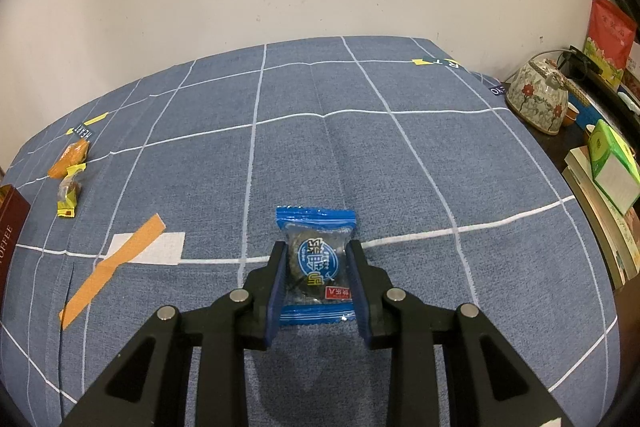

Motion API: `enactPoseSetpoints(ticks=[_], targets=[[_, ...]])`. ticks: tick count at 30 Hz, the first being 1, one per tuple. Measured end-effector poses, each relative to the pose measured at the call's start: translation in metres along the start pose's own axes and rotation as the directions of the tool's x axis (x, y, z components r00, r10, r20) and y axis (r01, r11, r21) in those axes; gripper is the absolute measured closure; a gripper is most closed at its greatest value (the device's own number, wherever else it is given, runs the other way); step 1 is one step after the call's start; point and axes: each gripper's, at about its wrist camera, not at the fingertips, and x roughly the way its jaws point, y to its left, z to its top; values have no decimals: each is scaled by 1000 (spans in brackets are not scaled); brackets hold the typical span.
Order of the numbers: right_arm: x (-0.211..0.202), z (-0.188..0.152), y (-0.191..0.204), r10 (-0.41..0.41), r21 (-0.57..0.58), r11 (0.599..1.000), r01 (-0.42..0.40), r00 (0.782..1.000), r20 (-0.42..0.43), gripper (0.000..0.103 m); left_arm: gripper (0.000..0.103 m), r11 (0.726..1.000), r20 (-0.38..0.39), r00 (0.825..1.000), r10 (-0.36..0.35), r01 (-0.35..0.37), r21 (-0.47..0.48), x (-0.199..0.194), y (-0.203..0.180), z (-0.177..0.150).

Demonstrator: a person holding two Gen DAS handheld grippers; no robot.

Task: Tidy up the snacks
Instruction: 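Carry the nut bag over the tin and open the left tool, then carry the blue-wrapped candy over the tin and open the right tool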

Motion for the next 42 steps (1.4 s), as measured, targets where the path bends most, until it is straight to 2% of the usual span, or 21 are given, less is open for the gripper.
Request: enactPoseSetpoints(ticks=[3,10,20,23,27,31,36,40,42], targets=[[0,0,0,0,0,1000,0,1000,0,73,40,1000,18,1000,9,-9,-4,-7,2,1],[0,0,0,0,0,1000,0,1000,0,73,40,996,79,996,50,-44,-72,-37,15,-6],[-1,0,-1,3,14,1000,-3,1000,2,74,36,981,125,985,115,-93,-170,-81,30,-61],[-5,-2,-5,19,57,998,-19,1000,-2,74,35,971,139,974,177,-150,-186,-91,36,-76],[-13,-8,-3,58,94,994,-57,998,-8,74,35,958,150,967,207,-169,-229,-99,50,-91],[-30,-13,20,108,52,993,-108,994,-1,74,35,944,144,963,230,-185,-273,-99,65,-101],[-53,-15,70,201,-26,979,-201,980,5,74,35,933,136,961,239,-189,-306,-99,78,-107],[-72,-12,120,287,-98,953,-286,958,0,74,34,932,137,959,247,-196,-306,-100,82,-108],[-82,-9,148,332,-137,934,-329,943,-2,74,29,935,141,961,239,-189,-301,-100,83,-108]])
